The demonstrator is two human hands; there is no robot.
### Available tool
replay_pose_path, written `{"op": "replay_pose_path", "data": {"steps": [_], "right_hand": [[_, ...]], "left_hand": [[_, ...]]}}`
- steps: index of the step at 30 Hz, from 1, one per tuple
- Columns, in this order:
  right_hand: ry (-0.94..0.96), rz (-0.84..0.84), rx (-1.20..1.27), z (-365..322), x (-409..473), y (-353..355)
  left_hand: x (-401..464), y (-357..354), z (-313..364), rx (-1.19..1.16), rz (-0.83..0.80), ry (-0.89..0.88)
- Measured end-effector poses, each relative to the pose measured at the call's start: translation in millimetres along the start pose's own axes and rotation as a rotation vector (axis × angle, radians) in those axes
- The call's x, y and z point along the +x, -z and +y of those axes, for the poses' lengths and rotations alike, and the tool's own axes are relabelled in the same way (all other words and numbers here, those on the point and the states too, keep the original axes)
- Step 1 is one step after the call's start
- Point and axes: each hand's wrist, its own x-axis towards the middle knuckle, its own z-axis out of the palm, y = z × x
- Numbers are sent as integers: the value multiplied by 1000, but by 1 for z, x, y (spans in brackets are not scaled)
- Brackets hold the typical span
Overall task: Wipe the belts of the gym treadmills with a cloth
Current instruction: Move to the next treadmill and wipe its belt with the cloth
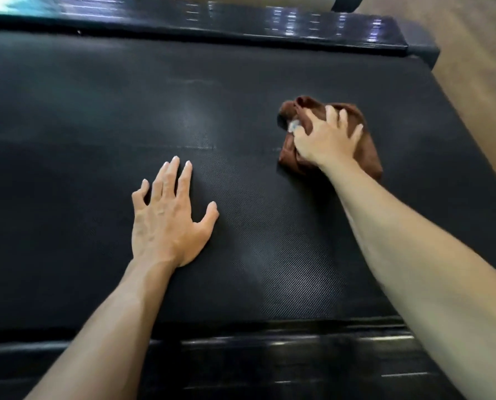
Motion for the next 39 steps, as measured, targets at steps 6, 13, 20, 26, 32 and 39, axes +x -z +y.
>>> {"op": "replay_pose_path", "data": {"steps": [6,13,20,26,32,39], "right_hand": [[412,-29,-67,-61,-24,-24],[269,12,-54,19,-69,-14],[160,39,-29,-53,-52,-30],[432,9,-94,-12,-198,-37],[104,14,-55,-24,-174,-30],[490,-11,-96,-104,-232,-59]], "left_hand": [[1,-1,-1,3,-5,8],[3,-3,-1,-9,2,-2],[4,-2,-2,-56,-19,3],[-23,18,-22,-206,-45,-60],[-71,36,-70,-161,-50,9],[-85,42,-92,-231,-25,129]]}}
